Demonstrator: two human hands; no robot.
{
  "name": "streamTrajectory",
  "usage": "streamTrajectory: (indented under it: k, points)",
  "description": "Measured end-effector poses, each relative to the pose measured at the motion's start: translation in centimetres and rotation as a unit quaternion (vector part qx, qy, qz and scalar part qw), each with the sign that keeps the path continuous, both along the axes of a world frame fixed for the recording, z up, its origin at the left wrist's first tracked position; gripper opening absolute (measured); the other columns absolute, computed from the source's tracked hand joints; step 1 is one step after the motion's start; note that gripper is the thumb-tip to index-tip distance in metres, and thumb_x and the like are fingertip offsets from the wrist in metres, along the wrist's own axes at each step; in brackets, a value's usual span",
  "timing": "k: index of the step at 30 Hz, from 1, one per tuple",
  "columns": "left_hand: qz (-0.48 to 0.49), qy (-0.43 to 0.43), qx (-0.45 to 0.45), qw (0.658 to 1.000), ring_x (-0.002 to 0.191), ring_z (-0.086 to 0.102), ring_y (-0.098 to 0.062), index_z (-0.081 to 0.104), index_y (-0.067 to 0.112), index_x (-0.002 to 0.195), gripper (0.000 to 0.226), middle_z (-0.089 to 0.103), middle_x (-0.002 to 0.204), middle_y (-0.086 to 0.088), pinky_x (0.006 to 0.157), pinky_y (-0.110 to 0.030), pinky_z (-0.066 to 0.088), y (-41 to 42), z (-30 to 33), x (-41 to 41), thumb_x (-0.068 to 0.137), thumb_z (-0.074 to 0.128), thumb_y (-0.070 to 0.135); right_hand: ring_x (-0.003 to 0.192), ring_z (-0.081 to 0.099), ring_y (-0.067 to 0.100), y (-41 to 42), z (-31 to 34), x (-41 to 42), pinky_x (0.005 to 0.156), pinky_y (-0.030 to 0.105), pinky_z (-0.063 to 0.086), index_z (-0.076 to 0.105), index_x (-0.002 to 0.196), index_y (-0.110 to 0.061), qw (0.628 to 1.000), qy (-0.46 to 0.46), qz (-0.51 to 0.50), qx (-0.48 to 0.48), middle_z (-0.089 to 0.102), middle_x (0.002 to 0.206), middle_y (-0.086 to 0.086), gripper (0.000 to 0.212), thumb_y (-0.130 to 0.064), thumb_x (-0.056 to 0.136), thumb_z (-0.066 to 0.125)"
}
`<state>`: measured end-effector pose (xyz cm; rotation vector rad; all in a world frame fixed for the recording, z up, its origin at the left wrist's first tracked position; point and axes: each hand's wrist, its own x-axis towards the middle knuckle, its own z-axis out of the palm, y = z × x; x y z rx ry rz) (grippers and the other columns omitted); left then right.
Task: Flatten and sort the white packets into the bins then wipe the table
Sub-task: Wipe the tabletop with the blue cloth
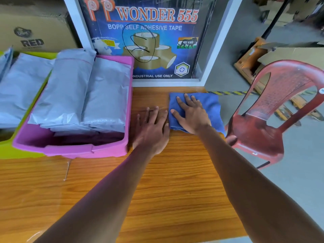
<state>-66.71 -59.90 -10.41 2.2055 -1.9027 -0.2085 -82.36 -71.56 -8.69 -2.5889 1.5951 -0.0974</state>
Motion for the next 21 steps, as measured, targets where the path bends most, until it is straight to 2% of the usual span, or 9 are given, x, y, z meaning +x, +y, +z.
streamTrajectory:
  k: [3, 6, 10, 12, 17, 21]
  points:
    - [0.005, -0.004, -0.002, 1.0, 0.163, 0.004, -0.024, 0.015, 0.027, 0.168, 0.064, 0.005, 0.177, -0.001, 0.131, -0.049, 0.004, 2.9, -0.1, -0.2, 0.108, 0.02, 0.048, 0.16, 0.009, 0.03, 2.2, -0.1, 0.5, 0.13, 0.044, 0.007, 0.016, 0.166, -0.033, 1.0, 0.013, 0.023, 0.006, 0.011, 0.174, 0.003, 0.077, -0.074, 0.1, 0.021]
    - [0.003, 0.012, -0.006, 1.0, 0.163, 0.001, -0.021, 0.014, 0.019, 0.168, 0.066, 0.007, 0.177, -0.006, 0.131, -0.041, -0.002, 6.8, -0.5, -0.5, 0.108, 0.022, 0.045, 0.16, 0.008, 0.029, -0.6, 0.0, 1.4, 0.13, 0.044, 0.007, 0.014, 0.166, -0.031, 1.0, 0.024, 0.006, 0.0, 0.01, 0.174, 0.003, 0.075, -0.071, 0.102, 0.019]
    - [0.011, 0.005, -0.019, 1.0, 0.163, 0.003, -0.022, 0.017, 0.017, 0.167, 0.066, 0.012, 0.176, -0.008, 0.131, -0.041, -0.003, 6.6, -0.2, -0.6, 0.108, 0.026, 0.045, 0.16, 0.008, 0.032, -3.6, 0.0, 4.1, 0.129, 0.047, 0.007, 0.012, 0.166, -0.03, 0.999, 0.028, -0.032, 0.005, 0.01, 0.174, 0.006, 0.076, -0.071, 0.102, 0.018]
    - [0.009, 0.003, -0.01, 1.0, 0.163, 0.0, -0.022, 0.014, 0.018, 0.168, 0.067, 0.009, 0.176, -0.007, 0.13, -0.04, -0.006, 6.4, 0.1, -0.6, 0.108, 0.024, 0.046, 0.16, 0.007, 0.032, -2.6, 0.0, 4.2, 0.13, 0.048, 0.006, 0.012, 0.167, -0.031, 0.999, 0.026, -0.022, 0.014, 0.008, 0.174, 0.006, 0.078, -0.073, 0.101, 0.017]
    - [0.004, 0.003, -0.007, 1.0, 0.163, 0.002, -0.026, 0.018, 0.013, 0.166, 0.065, 0.01, 0.175, -0.011, 0.132, -0.044, -0.001, 6.8, 0.6, -0.6, 0.109, 0.023, 0.045, 0.16, 0.006, 0.029, 2.3, -0.4, 3.6, 0.129, 0.049, 0.006, 0.012, 0.166, -0.034, 0.999, 0.031, 0.035, 0.004, 0.006, 0.175, 0.002, 0.078, -0.075, 0.1, 0.016]
    - [0.008, 0.012, -0.012, 1.0, 0.163, 0.002, -0.026, 0.016, 0.014, 0.167, 0.066, 0.009, 0.176, -0.011, 0.13, -0.042, -0.004, 6.6, 0.3, -0.5, 0.108, 0.025, 0.044, 0.16, 0.007, 0.027, -0.4, -0.1, 5.0, 0.129, 0.05, 0.007, 0.012, 0.166, -0.036, 1.0, 0.027, 0.016, 0.002, 0.009, 0.175, 0.0, 0.078, -0.076, 0.099, 0.015]
